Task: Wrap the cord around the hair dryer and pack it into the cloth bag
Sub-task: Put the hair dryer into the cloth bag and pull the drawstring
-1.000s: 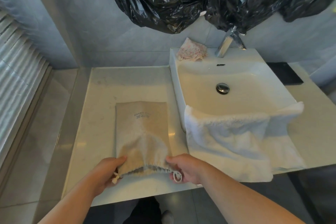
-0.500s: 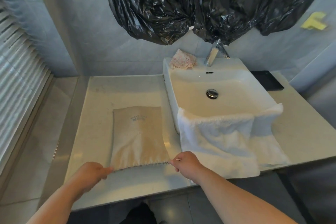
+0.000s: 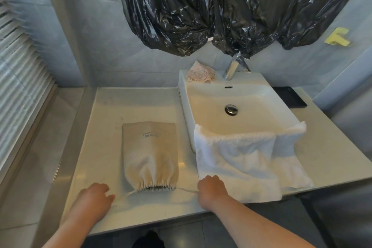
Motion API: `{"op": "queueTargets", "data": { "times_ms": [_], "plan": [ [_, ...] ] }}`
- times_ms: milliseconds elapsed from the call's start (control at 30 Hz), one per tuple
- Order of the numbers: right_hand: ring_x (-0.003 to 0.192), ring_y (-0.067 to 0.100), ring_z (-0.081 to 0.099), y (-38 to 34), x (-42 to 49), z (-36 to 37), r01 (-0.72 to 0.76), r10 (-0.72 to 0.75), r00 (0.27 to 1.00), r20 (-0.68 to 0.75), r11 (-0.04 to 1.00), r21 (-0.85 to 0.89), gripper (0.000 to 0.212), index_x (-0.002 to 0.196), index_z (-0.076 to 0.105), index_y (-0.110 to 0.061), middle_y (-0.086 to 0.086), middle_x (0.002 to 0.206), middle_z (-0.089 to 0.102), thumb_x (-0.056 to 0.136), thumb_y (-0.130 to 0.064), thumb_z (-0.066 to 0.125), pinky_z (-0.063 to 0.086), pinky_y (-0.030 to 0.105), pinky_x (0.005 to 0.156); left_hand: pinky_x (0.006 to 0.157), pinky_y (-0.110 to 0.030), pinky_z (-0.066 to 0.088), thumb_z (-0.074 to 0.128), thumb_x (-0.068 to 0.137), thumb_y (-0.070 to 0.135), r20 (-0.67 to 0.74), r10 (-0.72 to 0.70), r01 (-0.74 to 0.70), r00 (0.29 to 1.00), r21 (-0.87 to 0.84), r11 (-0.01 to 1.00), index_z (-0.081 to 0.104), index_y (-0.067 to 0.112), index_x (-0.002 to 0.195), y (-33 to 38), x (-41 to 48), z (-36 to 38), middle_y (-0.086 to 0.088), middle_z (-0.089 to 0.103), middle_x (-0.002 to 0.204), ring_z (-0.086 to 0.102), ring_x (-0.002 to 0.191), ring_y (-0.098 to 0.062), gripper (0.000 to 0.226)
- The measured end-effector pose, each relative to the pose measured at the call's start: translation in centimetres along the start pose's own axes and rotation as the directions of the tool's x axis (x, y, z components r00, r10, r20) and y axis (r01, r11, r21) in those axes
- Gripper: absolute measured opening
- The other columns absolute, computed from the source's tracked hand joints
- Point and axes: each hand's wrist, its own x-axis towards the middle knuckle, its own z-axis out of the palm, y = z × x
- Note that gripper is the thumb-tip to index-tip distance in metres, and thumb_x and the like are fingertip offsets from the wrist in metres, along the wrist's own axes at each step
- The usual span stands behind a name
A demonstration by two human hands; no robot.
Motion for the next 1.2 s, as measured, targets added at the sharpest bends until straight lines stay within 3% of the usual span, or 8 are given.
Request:
{"op": "queueTargets", "data": {
  "times_ms": [67, 133, 233, 400, 600, 800, 967, 1200],
  "plan": [
    [0.109, 0.033, 0.052, -1.7, 0.0, 0.3, 0.079, -0.079, 0.997, -0.015, 0.996, 0.031, 0.032, 0.113, 0.06, -0.011, 0.013, 0.118, 0.057, 0.089, -0.02, 0.042, 0.045, 0.038, 0.092, 0.104, -0.03, 0.04, 0.057, 0.096, 0.032, 0.026, 0.1, -0.096, 0.995, -0.128, 0.987, 0.058, 0.017, 0.135, 1.5, -0.4, 1.0, -0.003, 0.057, 0.14, 0.054, 0.126, -0.023, 0.041],
    [0.107, 0.031, 0.055, -3.3, 0.3, 0.9, 0.084, -0.096, 0.995, 0.035, 0.964, 0.252, 0.03, 0.113, 0.059, -0.01, 0.012, 0.115, 0.058, 0.092, -0.024, 0.042, 0.044, 0.034, 0.088, 0.1, -0.03, 0.044, 0.053, 0.099, 0.028, 0.118, 0.131, -0.093, 0.984, -0.288, 0.953, 0.054, 0.015, 0.138, 2.9, -0.9, 1.9, -0.005, 0.058, 0.137, 0.057, 0.121, -0.022, 0.041],
    [0.086, 0.025, 0.051, -5.3, 0.5, 1.5, -0.004, -0.104, 0.98, 0.167, 0.837, 0.547, 0.021, 0.091, 0.056, -0.011, 0.006, 0.091, 0.053, 0.096, -0.024, 0.04, 0.042, 0.032, 0.077, 0.063, -0.025, 0.05, 0.047, 0.1, 0.021, 0.262, 0.076, 0.07, 0.962, -0.506, 0.86, 0.054, 0.015, 0.124, 3.6, -1.3, 3.1, -0.006, 0.065, 0.108, 0.063, 0.079, -0.019, 0.026],
    [0.062, 0.017, 0.048, -5.8, 0.5, 1.0, -0.124, -0.051, 0.982, 0.182, 0.552, 0.824, 0.024, 0.087, 0.057, -0.008, 0.007, 0.08, 0.055, 0.098, -0.023, 0.042, 0.041, 0.026, 0.052, 0.056, -0.029, 0.036, 0.047, 0.102, 0.027, 0.224, 0.017, 0.139, 0.974, -0.661, 0.737, 0.064, 0.004, 0.089, 3.3, -1.3, 3.3, -0.008, 0.051, 0.071, 0.042, 0.059, -0.019, 0.031],
    [0.067, 0.016, 0.048, -4.2, 1.2, 0.0, 0.009, -0.026, 1.0, 0.008, 0.605, 0.796, 0.025, 0.073, 0.058, -0.014, 0.005, 0.074, 0.052, 0.093, -0.027, 0.052, 0.039, 0.026, 0.061, 0.058, -0.033, 0.024, 0.057, 0.098, 0.031, 0.091, 0.017, 0.049, 0.996, -0.674, 0.737, 0.043, 0.014, 0.069, 4.2, -2.0, 2.0, -0.004, 0.035, 0.063, 0.033, 0.061, -0.018, 0.037],
    [0.066, 0.015, 0.051, -3.0, 1.6, -0.4, 0.059, -0.003, 0.997, -0.074, 0.625, 0.779, 0.03, 0.073, 0.061, -0.007, 0.004, 0.069, 0.052, 0.093, -0.03, 0.056, 0.043, 0.028, 0.065, 0.062, -0.031, 0.032, 0.06, 0.097, 0.025, 0.104, 0.012, 0.068, 0.995, -0.73, 0.68, 0.057, 0.01, 0.069, 4.8, -1.7, 1.0, -0.005, 0.05, 0.069, 0.042, 0.066, -0.018, 0.032],
    [0.069, 0.018, 0.056, -2.8, 1.5, -0.2, 0.059, 0.006, 0.997, -0.081, 0.636, 0.769, 0.031, 0.072, 0.062, -0.007, 0.005, 0.07, 0.056, 0.093, -0.029, 0.056, 0.047, 0.03, 0.069, 0.055, -0.031, 0.026, 0.061, 0.097, 0.025, 0.137, -0.005, 0.106, 0.991, -0.741, 0.664, 0.052, 0.012, 0.066, 4.6, -1.6, 1.0, -0.001, 0.041, 0.062, 0.033, 0.059, -0.015, 0.035],
    [0.08, 0.018, 0.063, -1.7, 1.8, -0.6, 0.044, 0.034, 0.996, -0.083, 0.622, 0.782, 0.025, 0.075, 0.067, -0.013, 0.003, 0.078, 0.066, 0.093, -0.027, 0.058, 0.049, 0.03, 0.074, 0.06, -0.033, 0.028, 0.062, 0.096, 0.022, 0.131, -0.081, 0.152, 0.988, -0.735, 0.661, 0.055, 0.008, 0.066, 2.5, -0.9, 0.3, -0.005, 0.045, 0.062, 0.037, 0.062, -0.02, 0.035]
  ]
}}
